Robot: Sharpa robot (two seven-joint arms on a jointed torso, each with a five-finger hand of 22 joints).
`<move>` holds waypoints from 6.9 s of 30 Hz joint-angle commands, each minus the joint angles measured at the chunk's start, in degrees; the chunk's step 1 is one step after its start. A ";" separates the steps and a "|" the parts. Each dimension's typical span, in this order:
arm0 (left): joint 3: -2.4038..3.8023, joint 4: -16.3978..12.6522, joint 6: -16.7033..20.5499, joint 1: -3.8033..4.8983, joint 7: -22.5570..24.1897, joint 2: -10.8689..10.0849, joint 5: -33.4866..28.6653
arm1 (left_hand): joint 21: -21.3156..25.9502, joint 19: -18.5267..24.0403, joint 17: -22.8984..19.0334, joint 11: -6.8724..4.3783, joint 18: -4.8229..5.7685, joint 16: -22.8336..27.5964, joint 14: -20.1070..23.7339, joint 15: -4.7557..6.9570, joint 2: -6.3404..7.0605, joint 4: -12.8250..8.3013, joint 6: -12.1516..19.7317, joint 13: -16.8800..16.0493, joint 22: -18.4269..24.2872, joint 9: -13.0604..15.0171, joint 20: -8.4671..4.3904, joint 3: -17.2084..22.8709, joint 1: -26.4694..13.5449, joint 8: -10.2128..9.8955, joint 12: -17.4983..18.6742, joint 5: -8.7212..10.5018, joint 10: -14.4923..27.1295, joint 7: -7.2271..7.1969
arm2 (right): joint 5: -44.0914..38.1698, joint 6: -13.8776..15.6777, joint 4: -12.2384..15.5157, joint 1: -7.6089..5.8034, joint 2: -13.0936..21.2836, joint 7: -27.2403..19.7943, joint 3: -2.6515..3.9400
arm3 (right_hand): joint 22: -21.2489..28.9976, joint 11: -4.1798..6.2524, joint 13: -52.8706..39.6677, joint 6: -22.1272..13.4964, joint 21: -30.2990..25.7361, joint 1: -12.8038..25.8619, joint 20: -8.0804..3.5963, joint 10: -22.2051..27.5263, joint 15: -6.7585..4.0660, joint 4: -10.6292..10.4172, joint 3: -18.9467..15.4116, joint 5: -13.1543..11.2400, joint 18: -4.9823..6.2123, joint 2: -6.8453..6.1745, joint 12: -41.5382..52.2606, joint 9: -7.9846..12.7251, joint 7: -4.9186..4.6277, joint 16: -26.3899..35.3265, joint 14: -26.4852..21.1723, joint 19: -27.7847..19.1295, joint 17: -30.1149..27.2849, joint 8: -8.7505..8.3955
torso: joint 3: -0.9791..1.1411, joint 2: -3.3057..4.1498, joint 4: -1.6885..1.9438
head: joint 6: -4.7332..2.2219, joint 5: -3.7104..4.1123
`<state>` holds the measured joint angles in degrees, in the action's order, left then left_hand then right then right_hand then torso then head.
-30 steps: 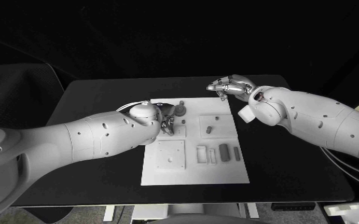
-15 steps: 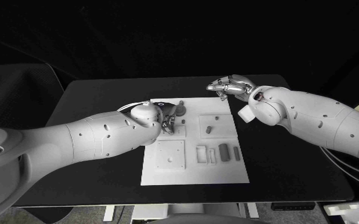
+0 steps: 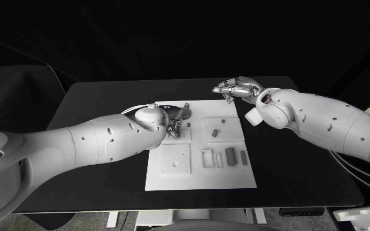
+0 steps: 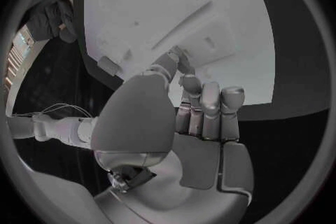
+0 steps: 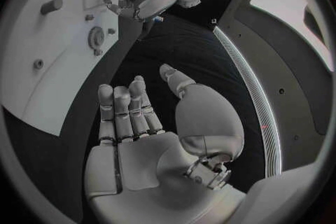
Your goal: Assemble the parts on the task board
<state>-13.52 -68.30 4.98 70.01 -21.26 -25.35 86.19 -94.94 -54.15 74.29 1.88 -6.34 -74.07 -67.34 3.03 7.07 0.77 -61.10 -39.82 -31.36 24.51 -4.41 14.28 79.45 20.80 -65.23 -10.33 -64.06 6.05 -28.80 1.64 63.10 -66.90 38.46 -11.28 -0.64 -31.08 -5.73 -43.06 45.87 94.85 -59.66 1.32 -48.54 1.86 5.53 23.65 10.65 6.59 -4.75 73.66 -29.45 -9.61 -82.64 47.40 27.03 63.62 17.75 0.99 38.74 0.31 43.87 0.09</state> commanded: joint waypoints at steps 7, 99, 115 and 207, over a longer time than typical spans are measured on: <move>-0.01 -0.22 -1.45 -0.06 0.29 -0.29 0.63 | -1.68 0.04 -0.09 0.02 -4.13 -0.23 0.41 0.16 -0.59 -0.21 -3.68 0.07 0.06 1.34 -0.19 0.38 0.09 0.19 0.28 -0.26 0.33 1.40 | 0.08 -0.99 0.05 0.00 0.03 -0.22 0.03 | 0.01 0.04 0.09 0.17 0.08 0.30 -0.04 0.18 -0.05 0.15 -0.25 -0.18 -0.81 0.25 -0.09 -0.10 0.04 0.00 0.06 -0.32 0.01 0.28 | 0.02 -0.01 0.02 | 0.01 -0.02; 0.01 0.07 -1.63 -0.07 -0.37 0.26 1.00 | -1.65 0.00 -0.31 -0.02 -4.17 -0.30 0.37 0.20 -0.76 -0.58 -3.95 0.12 0.12 1.44 -0.19 0.70 0.52 0.30 0.28 -0.30 0.23 1.36 | 0.05 -1.40 0.03 0.00 -0.11 0.02 0.03 | 0.01 0.04 0.16 0.18 0.22 0.40 -0.05 0.11 -0.02 0.14 -0.38 -0.19 -0.80 0.32 -0.01 -0.15 0.04 -0.13 0.17 -0.26 0.01 0.42 | 0.01 -0.02 -0.01 | 0.11 0.07; 0.08 -0.92 -0.82 0.04 0.47 -1.39 -0.57 | -1.64 -0.02 -0.35 -0.02 -4.17 -0.32 0.35 0.21 -0.74 -0.58 -4.01 0.13 0.13 1.45 -0.18 0.73 0.49 0.33 0.28 -0.32 0.19 1.35 | -0.05 -1.51 -0.22 0.00 -0.17 0.10 0.03 | 0.02 0.04 0.17 0.18 0.24 0.42 -0.05 0.11 -0.02 0.14 -0.40 -0.19 -0.80 0.32 -0.01 -0.16 0.04 -0.14 0.18 -0.25 0.01 0.44 | -0.02 -0.05 0.06 | -0.15 0.07; 1.95 -4.23 18.42 0.68 17.56 -8.05 -16.06 | -1.48 -0.13 -0.89 -0.09 -4.22 -0.31 0.22 0.28 0.62 -1.12 -4.35 0.45 0.29 1.58 -0.16 1.01 0.72 0.41 0.61 -0.33 0.07 1.28 | -42.55 8.28 9.78 2.71 -4.43 9.16 -0.43 | 0.58 1.25 1.95 -3.33 2.78 -12.01 -0.49 -4.36 -1.61 1.88 13.05 0.05 0.43 3.50 1.76 -0.11 1.87 -1.88 4.75 2.50 -0.83 0.03 | 0.03 0.01 0.00 | -2.27 0.07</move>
<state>-11.62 -72.39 22.84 70.66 -4.98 -33.59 71.15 -94.94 -54.18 73.47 1.92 -6.69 -74.07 -67.27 2.93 7.79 -0.17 -61.11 -39.44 -31.16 24.52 -4.17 15.07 80.30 20.84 -64.99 -10.46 -64.11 6.05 -69.50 8.53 72.75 -64.27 34.20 -2.32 -1.06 -30.58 -4.51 -41.17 43.02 94.85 -71.13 0.72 -52.64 0.21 7.38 36.43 10.65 6.61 -1.44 75.26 -29.60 -7.77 -84.30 51.90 29.09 62.87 17.95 1.02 38.74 0.30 41.56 0.24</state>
